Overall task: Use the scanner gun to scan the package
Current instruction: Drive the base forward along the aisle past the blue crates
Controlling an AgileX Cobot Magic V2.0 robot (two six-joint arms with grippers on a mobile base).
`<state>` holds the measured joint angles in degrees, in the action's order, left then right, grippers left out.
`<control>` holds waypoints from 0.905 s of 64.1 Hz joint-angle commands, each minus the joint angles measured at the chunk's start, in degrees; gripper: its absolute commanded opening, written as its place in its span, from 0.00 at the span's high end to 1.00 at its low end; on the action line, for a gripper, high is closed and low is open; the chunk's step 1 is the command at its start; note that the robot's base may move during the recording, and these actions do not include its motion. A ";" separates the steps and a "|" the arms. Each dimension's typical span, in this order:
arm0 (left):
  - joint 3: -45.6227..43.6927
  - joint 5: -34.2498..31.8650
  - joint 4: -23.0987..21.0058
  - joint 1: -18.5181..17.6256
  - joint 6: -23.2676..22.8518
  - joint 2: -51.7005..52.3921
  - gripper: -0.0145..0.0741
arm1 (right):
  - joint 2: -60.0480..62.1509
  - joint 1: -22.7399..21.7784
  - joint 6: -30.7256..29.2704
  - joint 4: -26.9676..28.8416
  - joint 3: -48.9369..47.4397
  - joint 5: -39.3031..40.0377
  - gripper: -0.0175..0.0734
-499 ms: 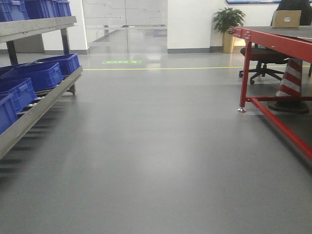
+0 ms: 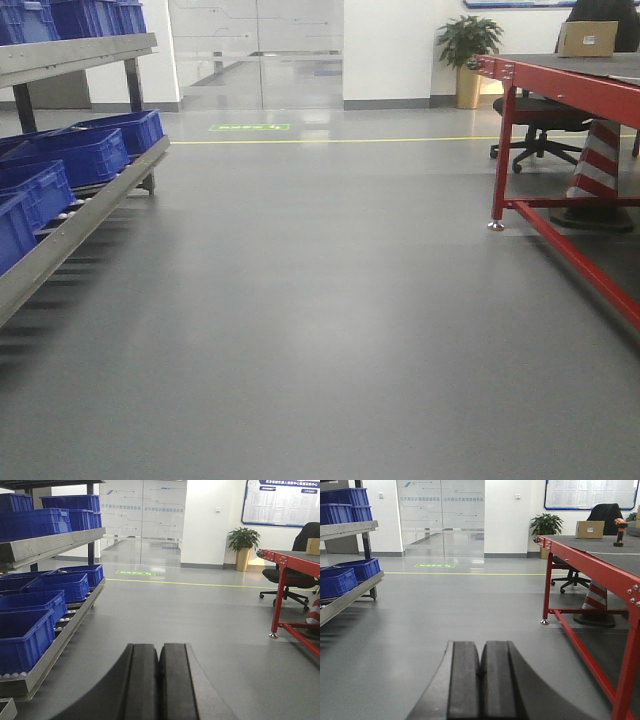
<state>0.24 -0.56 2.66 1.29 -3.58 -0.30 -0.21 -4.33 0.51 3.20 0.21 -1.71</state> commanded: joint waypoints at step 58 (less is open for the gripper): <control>-0.24 -0.74 0.14 -0.28 -0.07 0.30 0.96 | 0.21 -0.27 -0.09 -0.32 -0.21 1.27 0.99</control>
<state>0.24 -0.56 2.66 1.29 -3.58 -0.30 -0.21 -4.33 0.51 3.20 0.21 -1.71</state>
